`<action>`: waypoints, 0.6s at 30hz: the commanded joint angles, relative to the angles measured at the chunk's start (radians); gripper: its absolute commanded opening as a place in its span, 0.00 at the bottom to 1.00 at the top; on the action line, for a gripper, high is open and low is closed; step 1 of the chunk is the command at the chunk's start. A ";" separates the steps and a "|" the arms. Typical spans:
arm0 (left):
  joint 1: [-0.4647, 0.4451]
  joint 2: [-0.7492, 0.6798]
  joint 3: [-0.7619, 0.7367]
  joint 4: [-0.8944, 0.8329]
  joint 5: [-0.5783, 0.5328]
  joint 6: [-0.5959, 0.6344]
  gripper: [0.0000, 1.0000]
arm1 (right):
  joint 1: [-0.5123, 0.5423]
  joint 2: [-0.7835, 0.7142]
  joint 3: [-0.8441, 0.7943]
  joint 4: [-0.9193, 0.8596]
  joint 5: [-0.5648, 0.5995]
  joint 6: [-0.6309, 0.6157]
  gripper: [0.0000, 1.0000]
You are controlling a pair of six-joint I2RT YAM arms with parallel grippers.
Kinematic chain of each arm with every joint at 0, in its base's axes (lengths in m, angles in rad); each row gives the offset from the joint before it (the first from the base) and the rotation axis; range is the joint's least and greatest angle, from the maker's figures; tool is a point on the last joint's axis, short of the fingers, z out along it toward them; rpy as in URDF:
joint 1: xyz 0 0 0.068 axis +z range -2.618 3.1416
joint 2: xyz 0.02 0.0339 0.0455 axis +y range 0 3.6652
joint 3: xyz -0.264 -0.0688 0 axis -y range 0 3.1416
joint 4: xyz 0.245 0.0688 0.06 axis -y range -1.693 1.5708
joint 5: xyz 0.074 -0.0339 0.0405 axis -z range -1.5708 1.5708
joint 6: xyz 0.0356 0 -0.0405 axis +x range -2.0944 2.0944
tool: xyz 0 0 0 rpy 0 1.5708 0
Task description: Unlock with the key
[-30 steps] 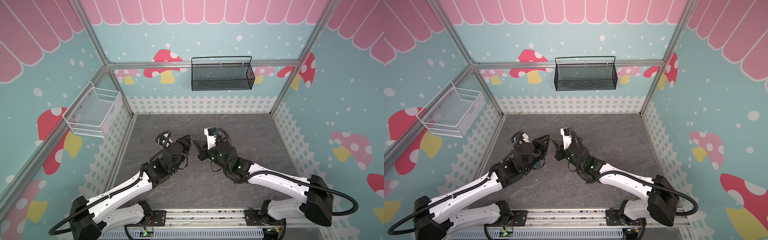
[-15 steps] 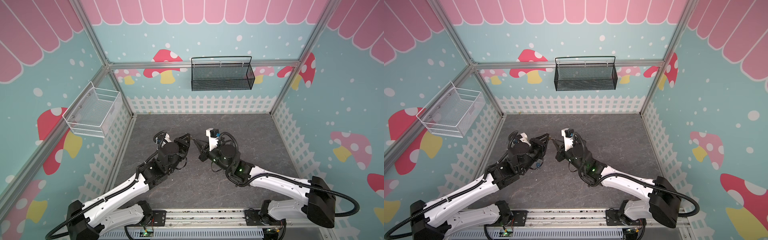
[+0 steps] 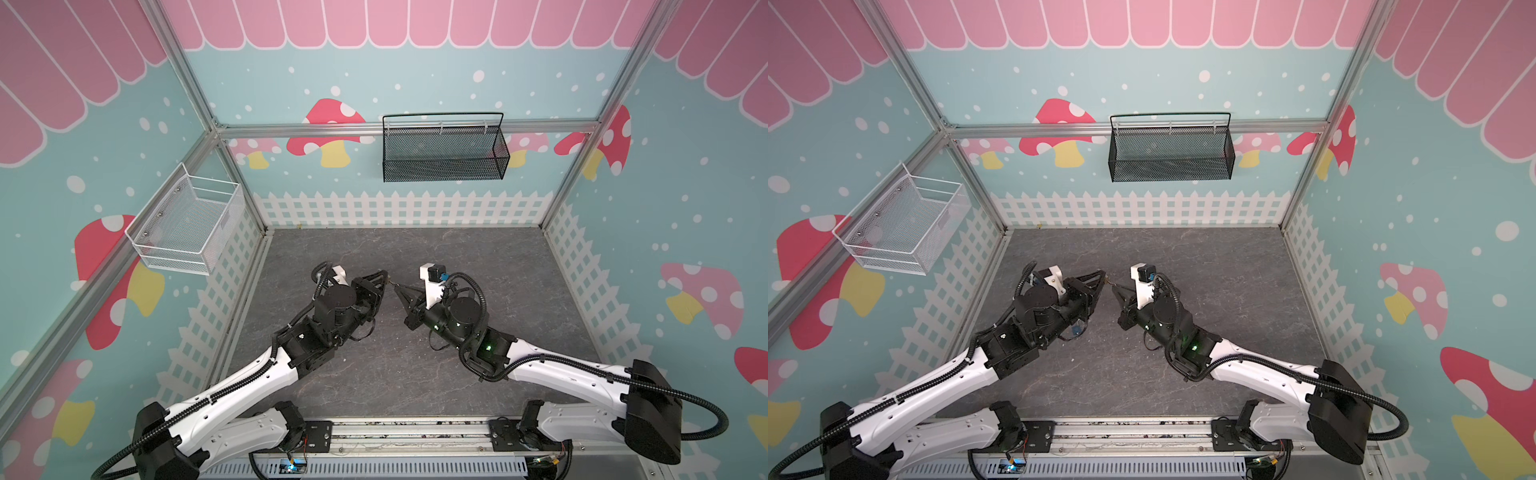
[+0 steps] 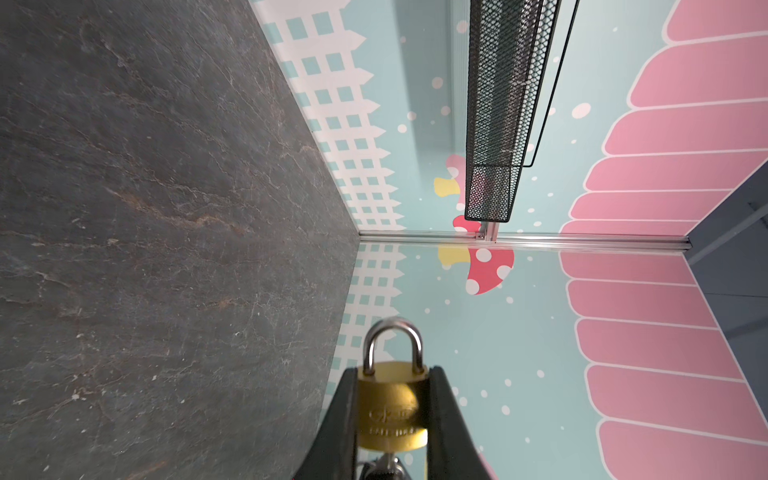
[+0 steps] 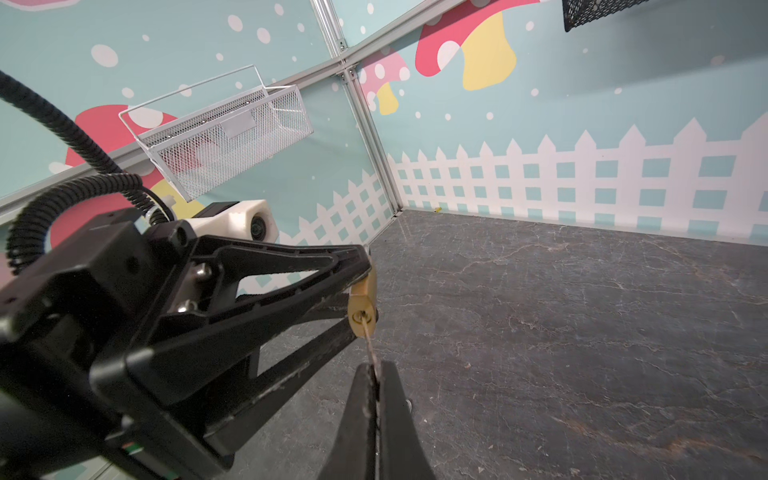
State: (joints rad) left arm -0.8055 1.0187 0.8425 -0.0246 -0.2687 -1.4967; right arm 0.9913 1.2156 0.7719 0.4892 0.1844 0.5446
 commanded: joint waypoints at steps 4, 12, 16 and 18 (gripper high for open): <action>0.000 -0.014 -0.005 -0.016 0.040 0.082 0.00 | 0.010 -0.065 -0.015 -0.067 0.049 -0.010 0.00; 0.000 0.005 -0.004 0.017 0.042 0.092 0.00 | 0.013 -0.096 -0.018 -0.115 0.052 0.021 0.00; -0.001 0.015 -0.002 0.037 0.053 0.084 0.00 | 0.016 -0.065 -0.008 -0.114 0.029 0.039 0.00; 0.000 0.016 -0.002 0.034 0.056 0.081 0.00 | 0.016 -0.059 0.001 -0.114 0.039 0.035 0.00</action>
State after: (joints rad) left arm -0.8062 1.0309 0.8421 -0.0196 -0.2230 -1.4242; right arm 0.9981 1.1454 0.7658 0.3851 0.2218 0.5663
